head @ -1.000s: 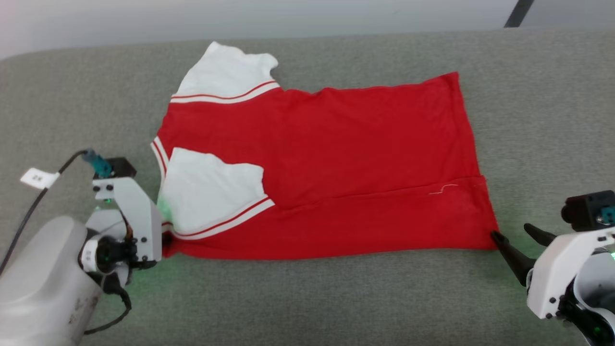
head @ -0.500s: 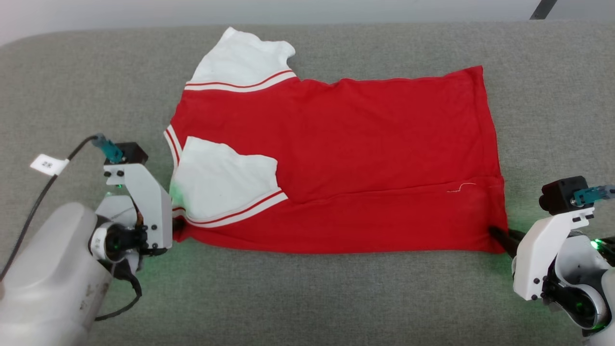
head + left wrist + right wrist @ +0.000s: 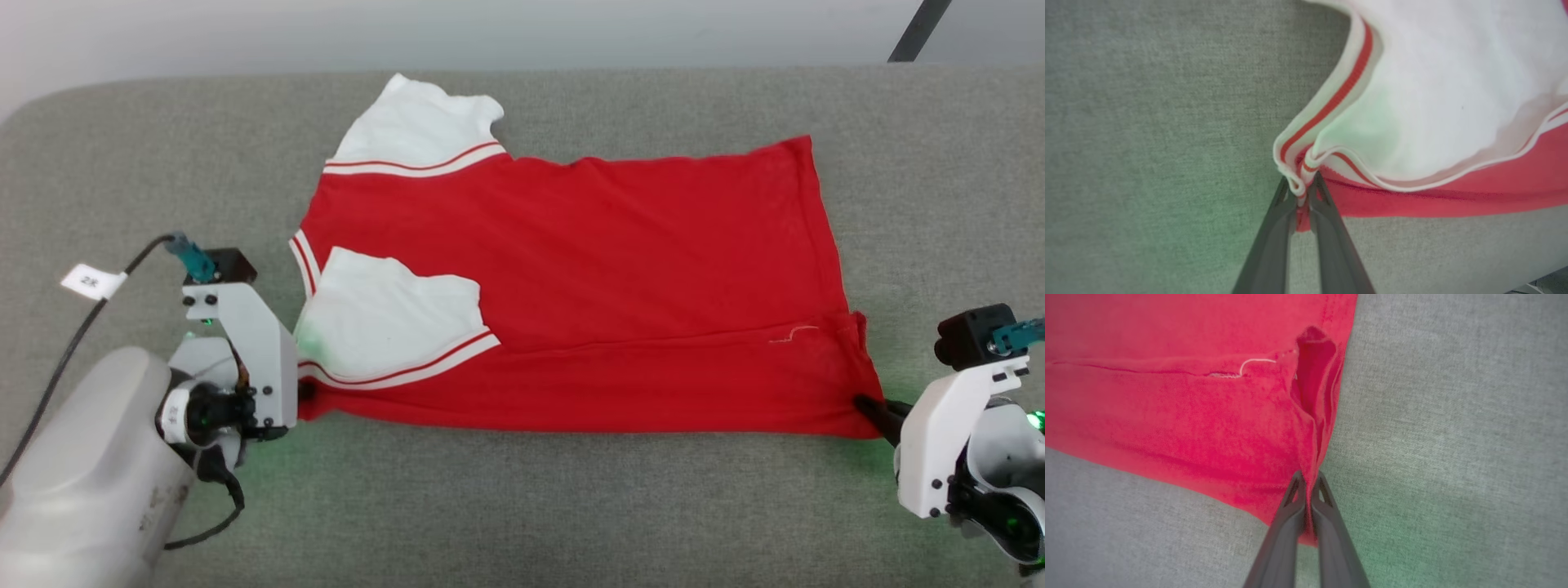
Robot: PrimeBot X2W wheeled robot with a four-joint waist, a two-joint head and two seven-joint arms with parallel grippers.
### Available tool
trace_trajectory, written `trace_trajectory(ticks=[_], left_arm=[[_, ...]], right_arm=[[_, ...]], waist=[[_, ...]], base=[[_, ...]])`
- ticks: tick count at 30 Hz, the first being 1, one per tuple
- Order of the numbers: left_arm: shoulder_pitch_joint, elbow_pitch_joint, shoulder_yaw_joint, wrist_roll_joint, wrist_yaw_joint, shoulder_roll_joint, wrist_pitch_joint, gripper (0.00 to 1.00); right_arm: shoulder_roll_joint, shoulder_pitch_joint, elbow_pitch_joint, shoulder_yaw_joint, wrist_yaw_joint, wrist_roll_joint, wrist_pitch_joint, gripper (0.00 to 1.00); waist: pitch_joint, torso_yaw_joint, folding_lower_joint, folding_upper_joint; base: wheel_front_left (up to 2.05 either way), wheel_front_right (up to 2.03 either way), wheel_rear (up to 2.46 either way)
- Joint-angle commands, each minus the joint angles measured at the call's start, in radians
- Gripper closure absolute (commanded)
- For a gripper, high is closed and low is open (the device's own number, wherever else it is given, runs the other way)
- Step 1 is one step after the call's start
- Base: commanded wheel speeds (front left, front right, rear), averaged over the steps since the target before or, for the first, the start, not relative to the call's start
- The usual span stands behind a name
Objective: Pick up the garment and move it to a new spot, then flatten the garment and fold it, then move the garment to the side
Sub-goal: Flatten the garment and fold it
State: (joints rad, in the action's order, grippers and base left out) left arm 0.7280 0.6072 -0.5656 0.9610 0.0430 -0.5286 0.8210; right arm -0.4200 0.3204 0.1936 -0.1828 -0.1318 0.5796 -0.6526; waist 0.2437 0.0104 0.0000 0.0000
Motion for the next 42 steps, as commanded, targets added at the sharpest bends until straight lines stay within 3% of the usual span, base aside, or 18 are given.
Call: trace_trajectory(ticks=[1,14,22,28,30,32,33,34,37,42], left_arm=[[-0.023,-0.001,-0.006,0.005,0.005,0.0,0.009,1.0],[-0.1,-0.177,-0.021,0.011,0.103,-0.068,0.114,1.0],[-0.186,-0.303,-0.031,0.023,0.175,-0.101,0.17,1.0],[-0.222,-0.347,-0.03,0.031,0.199,-0.109,0.171,1.0],[-0.224,-0.357,-0.029,0.027,0.2,-0.111,0.163,0.86],[-0.223,-0.363,-0.025,0.024,0.199,-0.114,0.153,0.52],[-0.222,-0.365,-0.024,0.023,0.202,-0.115,0.152,0.42],[-0.221,-0.368,-0.024,0.02,0.205,-0.12,0.151,0.21],[-0.214,-0.387,-0.021,0.013,0.208,-0.128,0.151,0.0],[-0.193,-0.431,-0.008,0.006,0.21,-0.153,0.145,0.0]], right_arm=[[-0.014,-0.014,0.0,0.004,0.002,0.005,-0.006,1.0],[-0.057,-0.116,-0.102,0.045,0.002,0.028,-0.087,1.0],[-0.043,-0.182,-0.139,0.086,0.002,0.023,-0.121,1.0],[-0.025,-0.187,-0.147,0.092,0.002,0.014,-0.132,1.0],[-0.023,-0.185,-0.152,0.086,0.002,0.009,-0.132,0.8],[-0.021,-0.183,-0.158,0.083,0.002,0.004,-0.126,0.4],[-0.02,-0.183,-0.161,0.082,0.002,0.003,-0.124,0.22],[-0.019,-0.183,-0.164,0.085,0.002,0.002,-0.122,0.0],[-0.013,-0.186,-0.176,0.097,0.002,-0.003,-0.118,0.0],[-0.001,-0.193,-0.22,0.124,0.002,-0.025,-0.093,0.0]], waist=[[-0.014,0.001,0.0,0.0],[-0.074,0.012,0.0,0.0],[-0.081,0.013,0.0,0.0],[-0.082,0.01,0.0,0.0],[-0.084,0.008,0.0,0.0],[-0.086,0.007,0.0,0.0],[-0.088,0.006,0.0,0.0],[-0.09,0.005,0.0,0.0],[-0.096,0.001,0.0,0.0],[-0.1,-0.006,0.0,0.0]], base=[[0.0,0.0,0.0],[0.0,0.0,0.0],[0.0,0.0,0.0],[0.0,0.0,0.0],[0.0,0.0,0.0],[0.0,0.0,0.0],[0.0,0.0,0.0],[0.0,0.0,0.0],[0.0,0.0,0.0],[0.0,0.0,0.0]])
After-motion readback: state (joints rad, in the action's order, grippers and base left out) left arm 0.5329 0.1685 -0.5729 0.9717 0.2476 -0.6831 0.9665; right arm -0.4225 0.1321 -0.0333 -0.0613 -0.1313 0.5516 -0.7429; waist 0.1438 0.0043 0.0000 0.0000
